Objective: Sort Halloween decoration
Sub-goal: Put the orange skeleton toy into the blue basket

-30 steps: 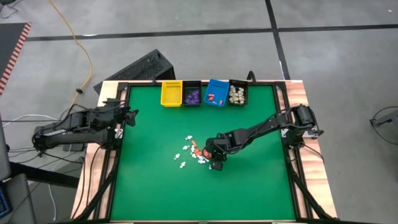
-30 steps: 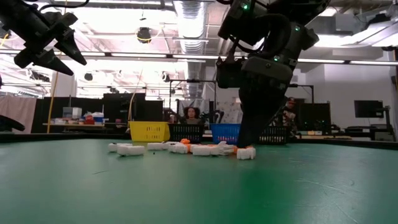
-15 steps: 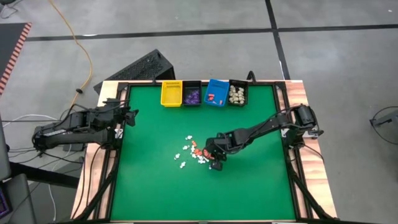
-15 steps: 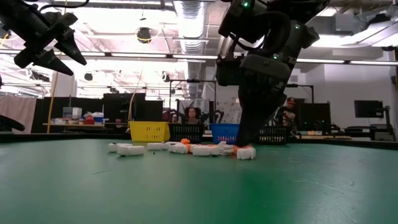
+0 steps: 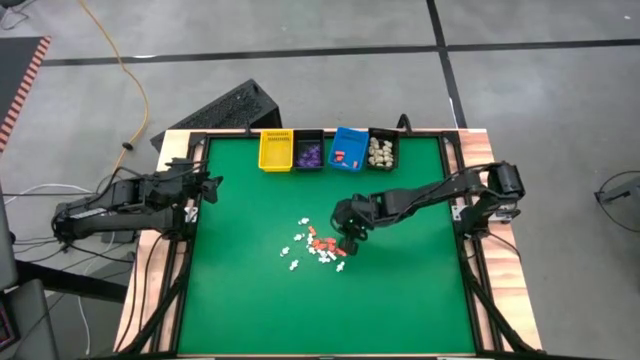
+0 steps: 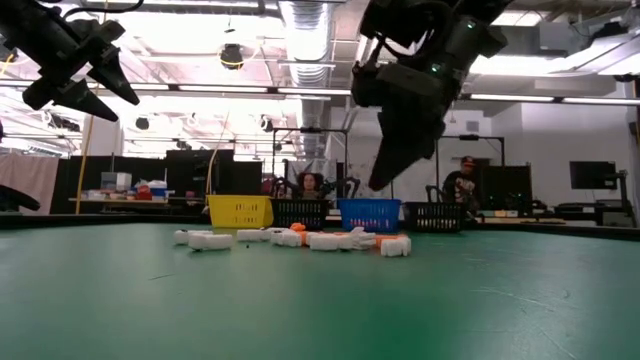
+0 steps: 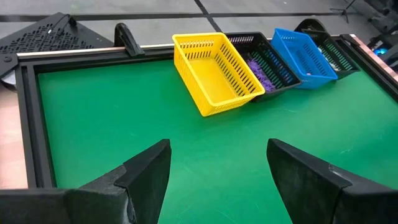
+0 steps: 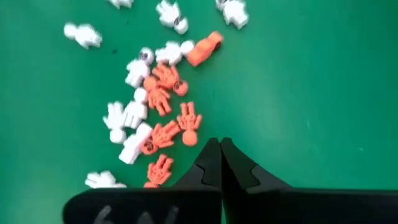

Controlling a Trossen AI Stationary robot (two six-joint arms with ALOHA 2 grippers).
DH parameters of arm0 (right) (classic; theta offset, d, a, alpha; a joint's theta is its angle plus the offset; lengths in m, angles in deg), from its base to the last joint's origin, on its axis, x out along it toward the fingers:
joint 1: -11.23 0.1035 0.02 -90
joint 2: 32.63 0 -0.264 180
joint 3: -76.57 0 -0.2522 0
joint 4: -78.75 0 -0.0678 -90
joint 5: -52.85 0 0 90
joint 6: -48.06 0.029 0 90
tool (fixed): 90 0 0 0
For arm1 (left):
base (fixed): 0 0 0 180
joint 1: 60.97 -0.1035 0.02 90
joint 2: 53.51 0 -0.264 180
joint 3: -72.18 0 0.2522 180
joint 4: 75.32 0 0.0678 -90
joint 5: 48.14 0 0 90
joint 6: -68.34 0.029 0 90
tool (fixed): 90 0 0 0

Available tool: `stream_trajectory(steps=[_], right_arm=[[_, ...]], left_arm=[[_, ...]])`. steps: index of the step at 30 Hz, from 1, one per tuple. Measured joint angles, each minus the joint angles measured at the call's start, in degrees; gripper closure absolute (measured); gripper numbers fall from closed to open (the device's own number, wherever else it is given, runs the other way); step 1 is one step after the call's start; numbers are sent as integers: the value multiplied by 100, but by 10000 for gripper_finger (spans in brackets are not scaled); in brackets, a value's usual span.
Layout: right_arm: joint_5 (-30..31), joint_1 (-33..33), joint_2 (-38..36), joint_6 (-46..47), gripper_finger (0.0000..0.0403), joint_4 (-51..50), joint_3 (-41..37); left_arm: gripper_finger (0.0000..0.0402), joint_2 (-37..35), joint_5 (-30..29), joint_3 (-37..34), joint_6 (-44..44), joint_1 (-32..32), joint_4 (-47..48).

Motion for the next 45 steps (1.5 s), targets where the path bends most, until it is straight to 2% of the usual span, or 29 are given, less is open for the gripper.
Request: stream_trajectory(steps=[2, 4, 11, 13, 16, 27, 37, 39, 44, 45], right_arm=[[-188, -57, -28, 112, 369, -27, 0], [-376, -20, -10, 135, 330, -115, 0], [-470, 349, 553, 530, 196, -89, -2], [-537, 433, 735, 683, 173, 32, -2], [-603, 492, 822, 735, 162, 157, 0], [-507, 423, 839, 249, 203, 174, 0], [-429, 367, 1263, 232, 246, 238, 18], [-315, 367, 1266, 327, 269, 134, 20], [-99, 405, 1204, 434, 357, -5, 14], [-106, 395, 1159, 433, 361, -11, 9]], left_arm=[[145, 1, 0, -2, 0, 0, 0], [145, -1, -2, -2, 0, 0, 1], [145, 2, -30, 0, 0, 0, 5], [145, -1, -37, -2, 0, 0, 7], [145, -1, -45, -2, 0, 0, 33], [145, 0, -24, -2, -192, 0, 92], [145, 2, 11, -2, -238, -1, 156], [145, 2, 11, -2, -238, -1, 157], [145, 1, 11, -2, -267, 0, 154], [145, 2, 11, -2, -285, -2, 154]])
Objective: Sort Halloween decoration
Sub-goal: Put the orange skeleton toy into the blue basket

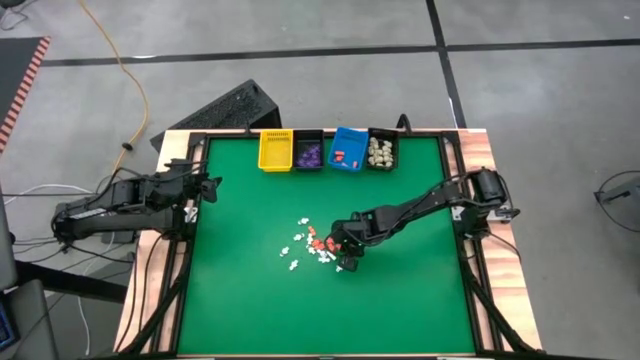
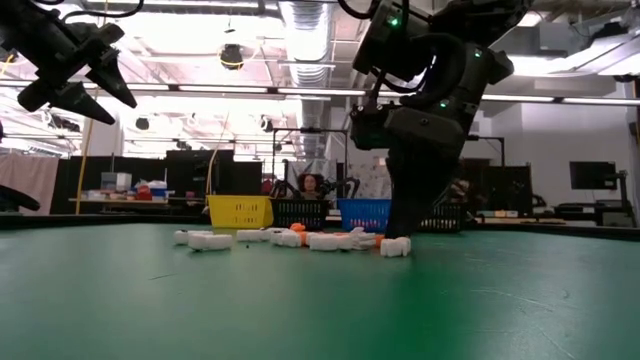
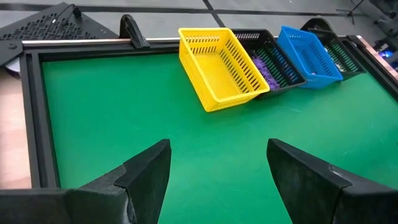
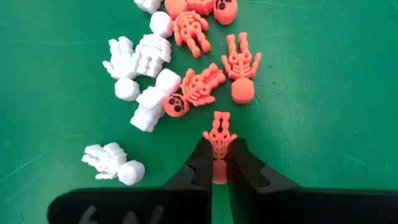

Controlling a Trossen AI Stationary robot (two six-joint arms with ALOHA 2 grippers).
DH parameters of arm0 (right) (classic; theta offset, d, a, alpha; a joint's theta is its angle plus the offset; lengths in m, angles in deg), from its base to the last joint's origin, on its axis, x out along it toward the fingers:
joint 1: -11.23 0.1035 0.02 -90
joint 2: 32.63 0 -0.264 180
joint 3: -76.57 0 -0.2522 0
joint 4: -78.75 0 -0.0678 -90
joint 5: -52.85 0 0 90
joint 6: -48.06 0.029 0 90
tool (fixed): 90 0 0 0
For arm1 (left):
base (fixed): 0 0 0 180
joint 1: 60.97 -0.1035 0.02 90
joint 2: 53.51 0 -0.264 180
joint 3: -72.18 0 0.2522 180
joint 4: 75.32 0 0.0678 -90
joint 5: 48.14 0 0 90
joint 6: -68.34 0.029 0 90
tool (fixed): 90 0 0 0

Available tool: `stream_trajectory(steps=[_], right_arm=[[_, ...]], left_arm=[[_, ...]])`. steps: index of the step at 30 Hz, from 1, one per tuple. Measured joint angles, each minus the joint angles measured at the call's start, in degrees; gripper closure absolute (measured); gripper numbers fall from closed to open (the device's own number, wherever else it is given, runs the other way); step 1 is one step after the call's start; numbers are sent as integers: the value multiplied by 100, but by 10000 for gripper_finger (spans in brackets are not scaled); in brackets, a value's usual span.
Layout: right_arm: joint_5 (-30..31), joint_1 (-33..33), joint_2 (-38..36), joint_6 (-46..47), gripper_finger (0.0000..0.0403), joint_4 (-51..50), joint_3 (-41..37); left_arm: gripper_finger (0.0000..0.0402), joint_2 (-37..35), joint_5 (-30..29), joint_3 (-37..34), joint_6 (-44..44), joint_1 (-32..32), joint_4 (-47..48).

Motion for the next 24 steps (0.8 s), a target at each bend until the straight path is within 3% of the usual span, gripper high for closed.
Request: stream_trajectory(steps=[10, 18, 24], right_arm=[[-44, -748, -842, -137, 361, -70, -18], [252, -2174, -1434, -369, 361, -91, 44], [467, -3282, -1348, -346, 361, 67, 277]], left_arm=[[145, 0, -53, 0, -52, 1, -5], [145, 0, -199, 0, -54, 2, -7], [145, 0, -234, 0, 3, 0, -4]])
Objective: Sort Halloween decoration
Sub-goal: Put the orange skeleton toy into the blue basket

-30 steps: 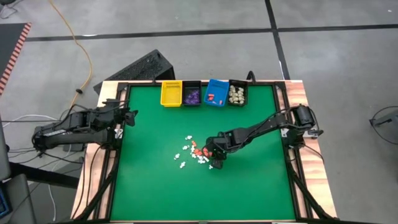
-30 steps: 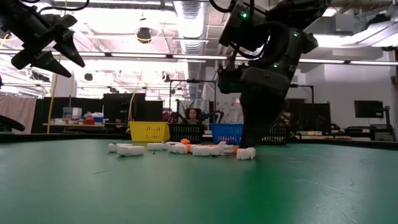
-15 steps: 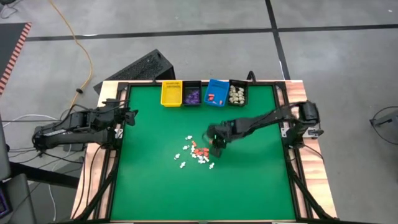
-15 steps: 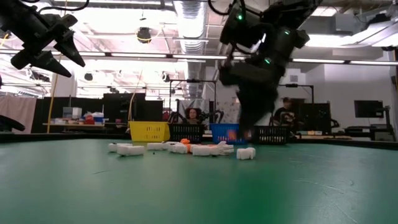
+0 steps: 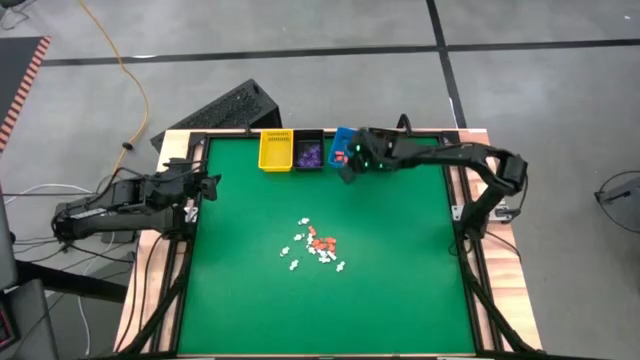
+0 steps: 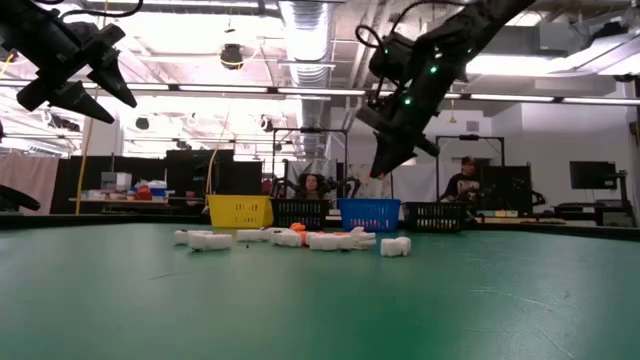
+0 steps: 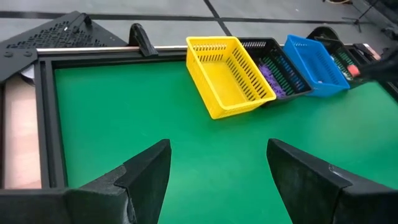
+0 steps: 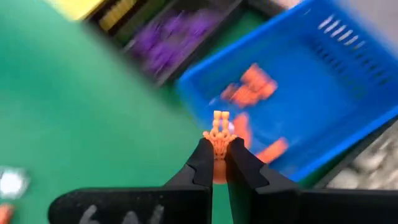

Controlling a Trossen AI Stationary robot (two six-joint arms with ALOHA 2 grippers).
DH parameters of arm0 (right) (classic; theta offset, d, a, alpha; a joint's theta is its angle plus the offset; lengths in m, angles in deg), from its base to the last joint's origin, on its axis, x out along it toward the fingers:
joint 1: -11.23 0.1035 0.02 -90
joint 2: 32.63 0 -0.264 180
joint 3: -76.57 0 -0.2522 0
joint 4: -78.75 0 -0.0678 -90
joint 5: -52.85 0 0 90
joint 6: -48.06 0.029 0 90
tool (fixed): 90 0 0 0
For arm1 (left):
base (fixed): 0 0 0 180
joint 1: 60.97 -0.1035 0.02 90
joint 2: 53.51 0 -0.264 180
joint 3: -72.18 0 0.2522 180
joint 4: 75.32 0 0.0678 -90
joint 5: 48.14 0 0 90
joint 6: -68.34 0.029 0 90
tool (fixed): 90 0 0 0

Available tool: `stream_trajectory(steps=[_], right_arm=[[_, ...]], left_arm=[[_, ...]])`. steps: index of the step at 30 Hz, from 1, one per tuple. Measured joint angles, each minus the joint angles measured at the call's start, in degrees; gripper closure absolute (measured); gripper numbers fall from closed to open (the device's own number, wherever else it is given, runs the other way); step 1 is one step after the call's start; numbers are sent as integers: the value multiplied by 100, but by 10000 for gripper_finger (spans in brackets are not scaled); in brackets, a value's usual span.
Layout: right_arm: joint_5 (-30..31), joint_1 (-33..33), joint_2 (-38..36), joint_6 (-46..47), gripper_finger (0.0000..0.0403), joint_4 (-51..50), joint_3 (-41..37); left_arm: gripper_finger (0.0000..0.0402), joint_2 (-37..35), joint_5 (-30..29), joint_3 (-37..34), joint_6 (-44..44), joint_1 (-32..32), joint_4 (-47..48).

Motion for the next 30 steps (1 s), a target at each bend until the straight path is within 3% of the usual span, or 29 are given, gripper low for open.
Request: stream_trajectory(steps=[4, 11, 14, 18, 24, 30], right_arm=[[-72, -483, 290, 1, 343, -9, 205], [-352, -737, 831, -87, 203, -94, 581], [-520, -733, 918, -134, 166, -169, 810], [-683, -505, 894, -465, 160, -329, 1011], [-1592, 397, 829, -1170, 173, -384, 1154], [-1326, 1532, 938, -1514, 178, -432, 1040]], left_arm=[[145, -2, -86, 0, 7, 0, 2], [145, -2, -107, 0, 74, 1, 1], [145, -2, -112, 0, 111, 2, 0], [145, -2, -116, 0, 111, 1, 2], [145, -2, -129, 0, 111, 0, 2], [145, -2, -142, 0, 109, 1, 2]])
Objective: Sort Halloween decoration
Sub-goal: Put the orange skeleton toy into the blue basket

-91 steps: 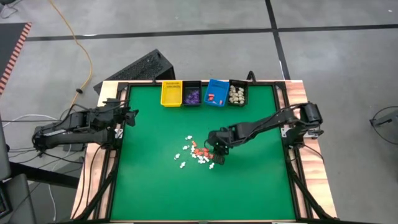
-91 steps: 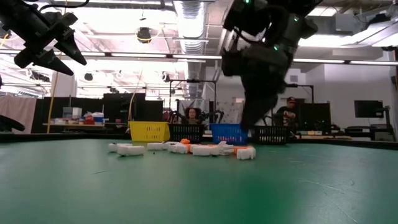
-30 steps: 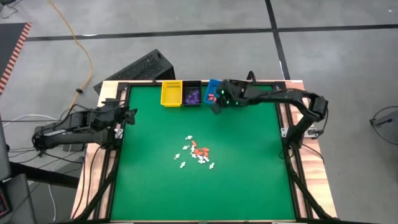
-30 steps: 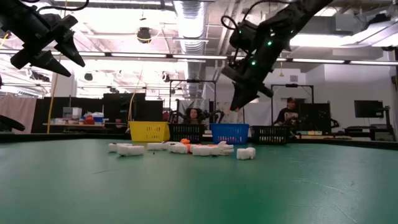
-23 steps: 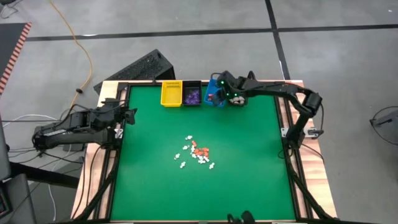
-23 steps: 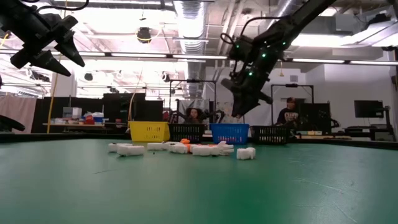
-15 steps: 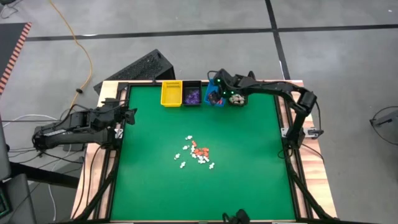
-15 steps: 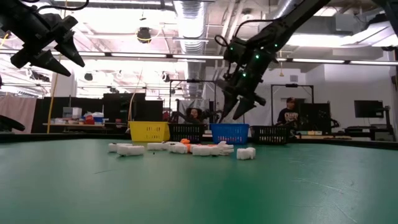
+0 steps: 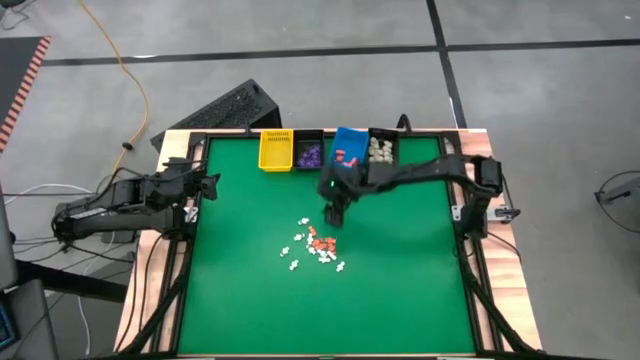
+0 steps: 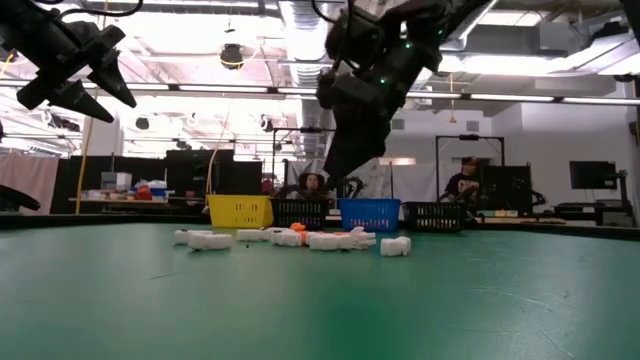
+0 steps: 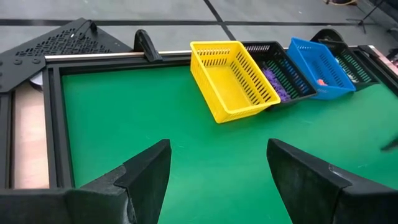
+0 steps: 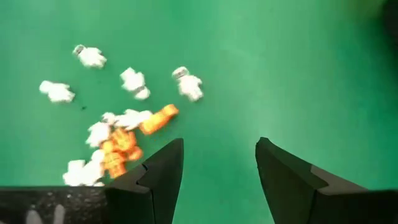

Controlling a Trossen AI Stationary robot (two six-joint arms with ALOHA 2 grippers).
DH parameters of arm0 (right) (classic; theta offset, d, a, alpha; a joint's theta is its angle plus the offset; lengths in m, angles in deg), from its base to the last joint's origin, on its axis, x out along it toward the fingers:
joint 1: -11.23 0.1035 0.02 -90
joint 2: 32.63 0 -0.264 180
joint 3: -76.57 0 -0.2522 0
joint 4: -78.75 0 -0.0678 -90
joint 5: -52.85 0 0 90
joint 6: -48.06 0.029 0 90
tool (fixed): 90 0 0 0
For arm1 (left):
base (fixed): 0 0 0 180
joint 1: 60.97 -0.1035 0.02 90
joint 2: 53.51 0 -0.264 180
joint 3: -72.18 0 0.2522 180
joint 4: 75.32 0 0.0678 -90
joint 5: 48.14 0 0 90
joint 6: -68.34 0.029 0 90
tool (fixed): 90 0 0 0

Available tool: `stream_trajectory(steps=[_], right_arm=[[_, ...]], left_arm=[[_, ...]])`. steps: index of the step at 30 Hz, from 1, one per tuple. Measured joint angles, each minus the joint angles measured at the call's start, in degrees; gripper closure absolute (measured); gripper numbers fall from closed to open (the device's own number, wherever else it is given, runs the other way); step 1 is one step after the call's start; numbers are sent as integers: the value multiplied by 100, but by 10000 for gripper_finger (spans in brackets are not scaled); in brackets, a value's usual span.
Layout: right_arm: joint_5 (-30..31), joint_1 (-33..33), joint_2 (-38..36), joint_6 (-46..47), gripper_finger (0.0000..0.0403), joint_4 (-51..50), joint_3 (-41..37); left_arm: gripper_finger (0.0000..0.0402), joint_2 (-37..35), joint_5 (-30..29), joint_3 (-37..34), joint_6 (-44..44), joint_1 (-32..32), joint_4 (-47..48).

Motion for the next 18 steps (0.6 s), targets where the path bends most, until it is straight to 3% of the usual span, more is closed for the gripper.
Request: stream_trajectory(steps=[6, 18], right_arm=[[637, 626, 409, 454, 178, 726, -7], [818, 1097, 1313, 2258, 179, 1428, 34]], left_arm=[[145, 2, 42, 0, -26, -1, -3], [145, 2, 411, 0, 223, 1, 93]])
